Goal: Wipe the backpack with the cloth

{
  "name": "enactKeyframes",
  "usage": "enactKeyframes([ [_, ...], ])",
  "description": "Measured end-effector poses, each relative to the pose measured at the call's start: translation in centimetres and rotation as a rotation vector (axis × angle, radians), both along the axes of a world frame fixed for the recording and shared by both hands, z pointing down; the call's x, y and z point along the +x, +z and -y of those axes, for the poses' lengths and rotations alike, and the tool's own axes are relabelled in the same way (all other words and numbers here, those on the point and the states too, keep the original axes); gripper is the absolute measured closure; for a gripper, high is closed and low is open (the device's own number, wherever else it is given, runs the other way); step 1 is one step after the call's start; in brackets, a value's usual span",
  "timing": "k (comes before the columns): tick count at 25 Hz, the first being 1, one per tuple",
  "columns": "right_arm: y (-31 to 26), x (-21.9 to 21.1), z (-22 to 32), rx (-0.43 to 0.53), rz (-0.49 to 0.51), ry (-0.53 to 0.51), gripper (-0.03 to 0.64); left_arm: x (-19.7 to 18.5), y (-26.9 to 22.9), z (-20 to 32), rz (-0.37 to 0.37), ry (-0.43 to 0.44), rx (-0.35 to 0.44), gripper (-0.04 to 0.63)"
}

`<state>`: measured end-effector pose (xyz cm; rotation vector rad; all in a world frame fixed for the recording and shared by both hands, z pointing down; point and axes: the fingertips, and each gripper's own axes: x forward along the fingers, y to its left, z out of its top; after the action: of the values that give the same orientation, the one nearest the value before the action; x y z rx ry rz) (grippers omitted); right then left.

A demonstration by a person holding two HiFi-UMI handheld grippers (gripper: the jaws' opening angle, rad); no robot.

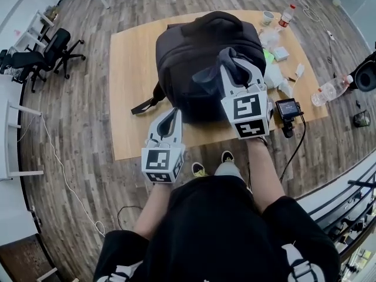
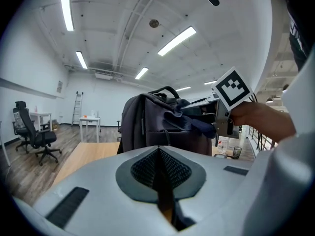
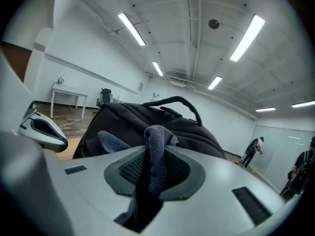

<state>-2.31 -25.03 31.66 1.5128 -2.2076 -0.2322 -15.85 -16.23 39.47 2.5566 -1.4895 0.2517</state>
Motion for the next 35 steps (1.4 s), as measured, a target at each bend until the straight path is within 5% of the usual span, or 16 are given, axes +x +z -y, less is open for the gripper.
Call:
enactKeyframes([
  [9, -0.9, -12.5, -1.4, -0.002, 0.039, -0.237, 0.54, -3.3, -0.1, -1.0, 0.01, -0.065, 0.008, 0.578],
  [16, -0.3, -8.0, -0.9, -0.054, 0.217, -0.171, 0.54, -1.8, 0.2, -0.7, 0.011, -0.02, 0.0, 0.578],
  [26, -1.6, 6.3, -1.1, 0.038, 0.207, 0.137, 0.54, 2.8, 1.1, 0.4, -0.001, 0.081, -0.023, 0.578],
  [35, 0.6, -1.2, 0.8, -0.015, 0.211, 0.022, 0.541, -1.0, 1.0, 0.1, 0.006, -0.002, -0.014, 0.578],
])
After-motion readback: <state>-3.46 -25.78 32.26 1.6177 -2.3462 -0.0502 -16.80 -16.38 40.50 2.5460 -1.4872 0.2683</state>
